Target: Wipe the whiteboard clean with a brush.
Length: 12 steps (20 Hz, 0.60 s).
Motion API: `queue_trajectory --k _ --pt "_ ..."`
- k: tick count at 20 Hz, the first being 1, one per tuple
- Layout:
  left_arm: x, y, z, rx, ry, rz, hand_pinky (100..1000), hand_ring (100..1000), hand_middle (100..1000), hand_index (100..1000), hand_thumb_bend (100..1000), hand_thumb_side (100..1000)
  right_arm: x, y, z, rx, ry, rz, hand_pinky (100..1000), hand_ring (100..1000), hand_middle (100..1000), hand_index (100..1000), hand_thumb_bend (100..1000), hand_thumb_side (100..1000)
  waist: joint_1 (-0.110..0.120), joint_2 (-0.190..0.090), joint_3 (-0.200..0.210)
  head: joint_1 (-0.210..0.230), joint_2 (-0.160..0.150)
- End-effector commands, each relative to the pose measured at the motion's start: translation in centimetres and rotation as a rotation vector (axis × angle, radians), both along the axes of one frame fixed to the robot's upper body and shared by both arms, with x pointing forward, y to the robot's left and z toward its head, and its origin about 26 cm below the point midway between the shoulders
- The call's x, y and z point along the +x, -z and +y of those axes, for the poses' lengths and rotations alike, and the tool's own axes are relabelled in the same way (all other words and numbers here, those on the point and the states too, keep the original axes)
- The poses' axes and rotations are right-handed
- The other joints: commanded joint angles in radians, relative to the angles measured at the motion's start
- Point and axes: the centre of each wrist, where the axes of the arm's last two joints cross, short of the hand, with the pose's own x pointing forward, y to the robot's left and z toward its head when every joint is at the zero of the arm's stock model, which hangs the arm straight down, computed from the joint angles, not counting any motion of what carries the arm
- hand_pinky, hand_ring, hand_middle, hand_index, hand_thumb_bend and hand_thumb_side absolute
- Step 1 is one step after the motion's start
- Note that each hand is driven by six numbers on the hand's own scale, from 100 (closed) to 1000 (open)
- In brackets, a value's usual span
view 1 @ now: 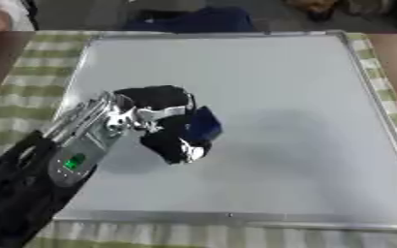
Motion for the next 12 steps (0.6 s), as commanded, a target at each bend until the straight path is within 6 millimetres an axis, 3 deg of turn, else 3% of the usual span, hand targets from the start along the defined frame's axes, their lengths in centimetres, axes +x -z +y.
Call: queue_trajectory --k 1,3,5,6,12 --pt "-0.56 -1.13 -0.60 0.007 0.056 -0.021 392 486 317 362 100 572 -0.29 -0.99 -0.04 -0.022 -0.007 -0.029 627 529 442 380 100 810 0.000 -0.019 -0.002 0.004 0.005" --pt "-0.54 -1.09 -0.67 0.020 0.065 -0.030 404 498 333 356 100 591 -0.29 -1.00 -0.03 -0.022 -0.008 -0.029 627 529 442 380 100 811 -0.001 -0.020 -0.003 0.005 0.005" --pt "-0.37 -0.95 -0.66 0.041 0.081 -0.063 406 501 337 295 100 605 -0.28 -1.01 -0.01 -0.020 -0.009 -0.029 627 529 442 380 100 812 -0.001 -0.020 -0.003 0.005 0.003" --pt "-0.24 -0.83 -0.63 0.048 0.090 -0.079 407 503 340 233 142 623 -0.28 -1.01 -0.01 -0.020 -0.009 -0.029 627 529 442 380 100 812 -0.001 -0.020 -0.003 0.005 0.003" --pt "0.05 -0.23 -0.76 0.075 0.198 -0.136 402 505 370 104 208 644 -0.26 -1.05 0.03 -0.020 -0.011 -0.029 627 529 442 380 100 813 -0.001 -0.018 -0.005 0.005 0.001"
